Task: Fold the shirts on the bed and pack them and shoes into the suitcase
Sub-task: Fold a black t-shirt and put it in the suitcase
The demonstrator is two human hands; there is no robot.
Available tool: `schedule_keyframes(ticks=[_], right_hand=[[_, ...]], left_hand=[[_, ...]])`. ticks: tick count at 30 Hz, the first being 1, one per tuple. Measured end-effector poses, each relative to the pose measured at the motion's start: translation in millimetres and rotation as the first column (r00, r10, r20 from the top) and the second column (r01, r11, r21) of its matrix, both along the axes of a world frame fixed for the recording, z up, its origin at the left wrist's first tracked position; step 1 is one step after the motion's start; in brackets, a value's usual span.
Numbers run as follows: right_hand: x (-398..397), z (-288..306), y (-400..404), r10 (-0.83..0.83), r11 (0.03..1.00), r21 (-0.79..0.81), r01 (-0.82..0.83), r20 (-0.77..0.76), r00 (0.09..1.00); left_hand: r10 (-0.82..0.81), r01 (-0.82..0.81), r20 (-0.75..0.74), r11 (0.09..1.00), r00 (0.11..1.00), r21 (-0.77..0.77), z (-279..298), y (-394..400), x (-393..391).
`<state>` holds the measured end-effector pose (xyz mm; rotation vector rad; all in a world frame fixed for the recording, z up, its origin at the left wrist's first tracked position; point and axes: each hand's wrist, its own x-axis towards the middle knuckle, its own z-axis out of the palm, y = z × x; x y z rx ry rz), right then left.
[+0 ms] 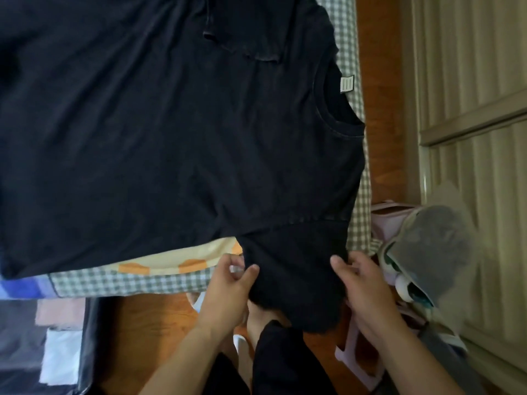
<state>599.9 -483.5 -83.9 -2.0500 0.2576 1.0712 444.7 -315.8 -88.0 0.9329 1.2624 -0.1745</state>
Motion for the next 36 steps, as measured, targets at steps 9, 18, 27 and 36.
schedule_keyframes(ticks=[9, 18, 27, 36], right_hand=[[67, 15, 72, 0.05, 0.998, -0.051, -0.039, 0.244, 0.969], [71, -27, 38, 0.403, 0.903, -0.308, -0.299, 0.371, 0.837], [77, -23, 51, 0.522, 0.851, -0.41, -0.329, 0.593, 0.613], [156, -36, 175, 0.883, 0.41, -0.289, -0.865, 0.362, 0.298]], left_hand=[[0.101, -0.091, 0.092, 0.99, 0.991, -0.106, 12, 68, 30], [0.111, -0.115, 0.07, 0.992, 0.991, 0.055, -20, 50, 41], [-0.046, 0.123, -0.149, 0.819, 0.988, 0.56, -18, 42, 38], [-0.47, 0.54, -0.302, 0.536, 0.83, 0.649, -51, 112, 94]])
